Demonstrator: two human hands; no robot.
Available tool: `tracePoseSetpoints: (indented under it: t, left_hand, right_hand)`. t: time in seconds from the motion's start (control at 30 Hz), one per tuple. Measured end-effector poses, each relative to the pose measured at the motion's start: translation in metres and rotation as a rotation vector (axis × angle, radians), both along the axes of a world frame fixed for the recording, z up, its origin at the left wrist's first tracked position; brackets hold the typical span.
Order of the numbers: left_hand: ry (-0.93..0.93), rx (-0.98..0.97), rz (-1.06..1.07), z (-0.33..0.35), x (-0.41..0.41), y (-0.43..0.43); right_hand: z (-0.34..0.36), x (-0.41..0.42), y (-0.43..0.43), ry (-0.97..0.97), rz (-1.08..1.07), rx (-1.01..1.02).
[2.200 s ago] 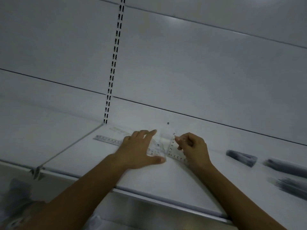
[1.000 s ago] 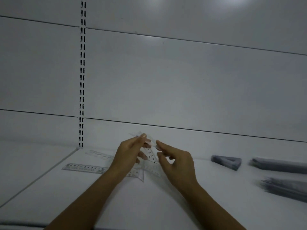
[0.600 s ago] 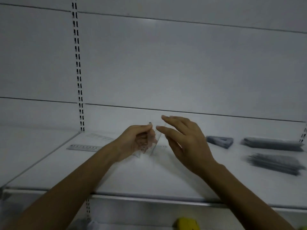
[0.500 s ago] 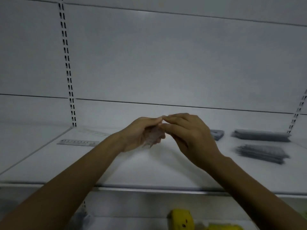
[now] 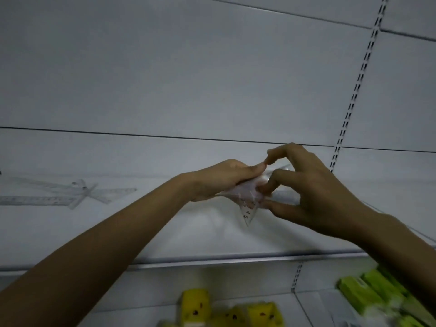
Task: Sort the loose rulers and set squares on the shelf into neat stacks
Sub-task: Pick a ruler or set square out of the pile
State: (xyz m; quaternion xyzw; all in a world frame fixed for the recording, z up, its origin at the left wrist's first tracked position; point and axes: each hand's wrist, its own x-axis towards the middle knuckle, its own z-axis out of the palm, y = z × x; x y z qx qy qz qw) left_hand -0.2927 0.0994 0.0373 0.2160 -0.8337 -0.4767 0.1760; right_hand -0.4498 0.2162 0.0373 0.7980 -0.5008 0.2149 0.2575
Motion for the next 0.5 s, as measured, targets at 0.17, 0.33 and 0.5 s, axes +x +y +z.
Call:
tracePoseSetpoints:
  t: [0.17,0.33,0.5]
  left_hand:
    - [0.096,-0.045,0.137,-0.005,-0.03,-0.013]
    - [0.25,-0.415,0.402,-0.036,-0.016,-0.045]
    - [0.288,-0.524,0.531,-0.045,-0.009,-0.057]
  right_hand:
    - [0.005,-0.048,-0.008,-0.058,0.052,0.093]
    - [-0.002,-0.097,-0.032,-0.331,-0.02,0.186]
    - [-0.031,-0.11,-0.053,-0.416,-0.054,0.381]
